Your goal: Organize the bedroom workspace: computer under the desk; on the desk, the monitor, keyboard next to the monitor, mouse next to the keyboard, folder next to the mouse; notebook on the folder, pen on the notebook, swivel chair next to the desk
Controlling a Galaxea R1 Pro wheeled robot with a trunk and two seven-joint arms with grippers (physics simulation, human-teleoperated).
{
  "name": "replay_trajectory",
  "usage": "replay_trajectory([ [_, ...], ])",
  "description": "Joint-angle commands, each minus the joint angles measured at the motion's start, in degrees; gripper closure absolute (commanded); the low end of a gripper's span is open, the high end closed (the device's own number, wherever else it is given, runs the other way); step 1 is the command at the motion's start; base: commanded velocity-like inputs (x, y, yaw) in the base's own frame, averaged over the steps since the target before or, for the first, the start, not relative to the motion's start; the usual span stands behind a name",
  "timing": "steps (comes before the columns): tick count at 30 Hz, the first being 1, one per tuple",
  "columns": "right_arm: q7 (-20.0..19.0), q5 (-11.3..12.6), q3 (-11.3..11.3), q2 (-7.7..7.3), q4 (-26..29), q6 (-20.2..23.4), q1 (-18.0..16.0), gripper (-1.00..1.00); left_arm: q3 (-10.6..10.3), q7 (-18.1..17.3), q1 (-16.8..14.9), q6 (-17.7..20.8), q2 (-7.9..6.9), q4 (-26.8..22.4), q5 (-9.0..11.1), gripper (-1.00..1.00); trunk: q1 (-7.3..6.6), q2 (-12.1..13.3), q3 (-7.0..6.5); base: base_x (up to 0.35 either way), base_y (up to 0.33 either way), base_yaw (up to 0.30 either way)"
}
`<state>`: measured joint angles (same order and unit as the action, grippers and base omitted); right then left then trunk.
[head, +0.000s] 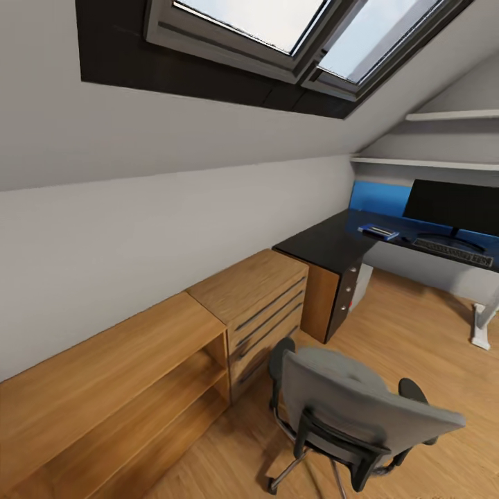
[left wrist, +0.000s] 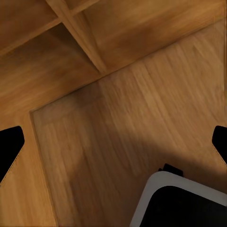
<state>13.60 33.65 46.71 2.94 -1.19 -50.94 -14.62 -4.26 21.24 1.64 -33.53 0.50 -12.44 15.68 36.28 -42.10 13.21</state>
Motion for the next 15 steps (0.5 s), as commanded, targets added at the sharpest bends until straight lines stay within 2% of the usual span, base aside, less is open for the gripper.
replay_trajectory([
  [1, 0.38, 0.1, 0.49, 0.05, -0.13, -0.13, -0.06, -1.0, -0.47, 0.31, 0.03, -0.04, -0.02, -0.13, 0.4, -1.0, 0.04, -0.05, 0.07, 0.249, 0.211, -0.3],
  [6, 0.38, 0.09, 0.49, 0.05, -0.13, -0.13, -0.06, -1.0, -0.44, 0.34, 0.03, -0.03, -0.05, -0.13, 0.4, -1.0, 0.04, -0.05, 0.07, 0.18, 0.125, -0.3],
  [15, 0.38, 0.04, 0.49, 0.05, -0.12, -0.13, -0.06, -1.0, -0.4, 0.38, 0.03, 0.0, -0.06, -0.13, 0.4, -1.0, 0.04, -0.05, 0.07, 0.031, 0.02, -0.3],
])
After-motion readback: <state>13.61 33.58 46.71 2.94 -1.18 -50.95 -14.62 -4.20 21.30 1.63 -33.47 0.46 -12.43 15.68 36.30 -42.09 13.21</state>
